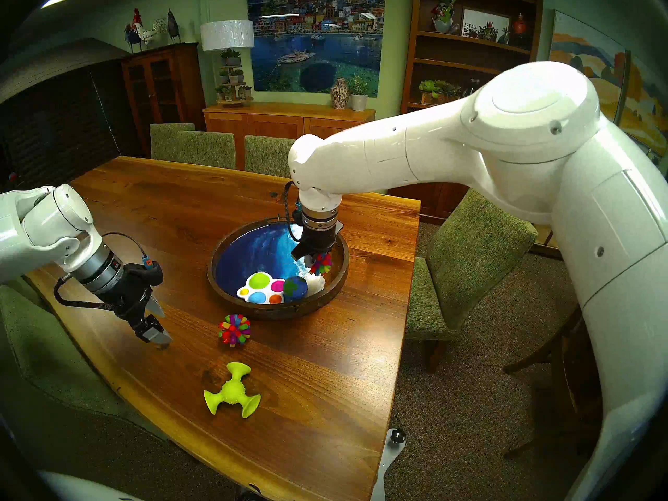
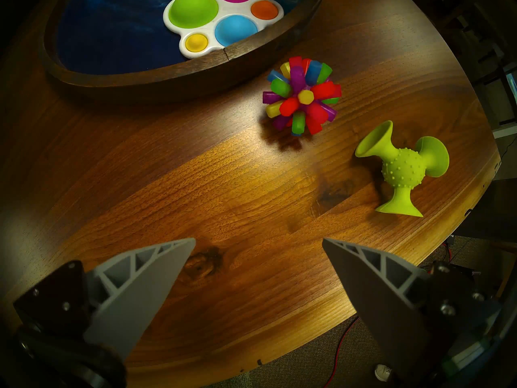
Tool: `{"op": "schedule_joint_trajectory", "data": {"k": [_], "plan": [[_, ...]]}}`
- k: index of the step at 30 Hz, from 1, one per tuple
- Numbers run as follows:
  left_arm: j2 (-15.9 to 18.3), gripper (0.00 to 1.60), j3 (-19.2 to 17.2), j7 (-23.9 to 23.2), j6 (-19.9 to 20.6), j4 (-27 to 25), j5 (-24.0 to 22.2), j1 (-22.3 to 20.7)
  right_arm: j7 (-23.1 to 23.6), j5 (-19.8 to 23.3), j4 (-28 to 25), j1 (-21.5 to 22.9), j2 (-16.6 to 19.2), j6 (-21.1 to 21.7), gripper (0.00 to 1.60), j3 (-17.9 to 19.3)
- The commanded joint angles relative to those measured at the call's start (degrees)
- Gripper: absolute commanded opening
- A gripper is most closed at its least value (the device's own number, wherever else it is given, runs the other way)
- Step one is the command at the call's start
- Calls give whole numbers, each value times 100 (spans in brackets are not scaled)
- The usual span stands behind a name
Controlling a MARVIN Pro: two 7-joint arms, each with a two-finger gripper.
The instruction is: Put toys in center tray
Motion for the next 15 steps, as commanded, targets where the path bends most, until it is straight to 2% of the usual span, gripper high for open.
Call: {"op": "schedule_joint_trajectory", "data": {"k": [1,2,4,5,6,7,8,15], "plan": [[-30,160,-107,9,6,-10,-8,-120,571,-441,629,-91,-210,47,0,-7],[-30,160,-107,9,7,-11,-8,-120,675,-501,712,-118,-248,75,20,-20],[-29,160,-108,9,8,-11,-8,-121,915,-645,877,-163,-324,114,77,-51],[-29,160,-108,9,9,-12,-8,-122,1038,-722,940,-175,-354,114,97,-70],[-29,160,-108,9,9,-12,-8,-122,1106,-767,945,-169,-357,114,135,-82],[-28,160,-108,10,10,-12,-8,-122,1181,-820,935,-154,-352,114,151,-94],[-28,160,-108,10,10,-12,-8,-122,1261,-869,931,-139,-350,114,160,-110],[-29,160,-107,9,8,-11,-8,-121,1461,-988,478,154,-165,114,160,-134]]}}
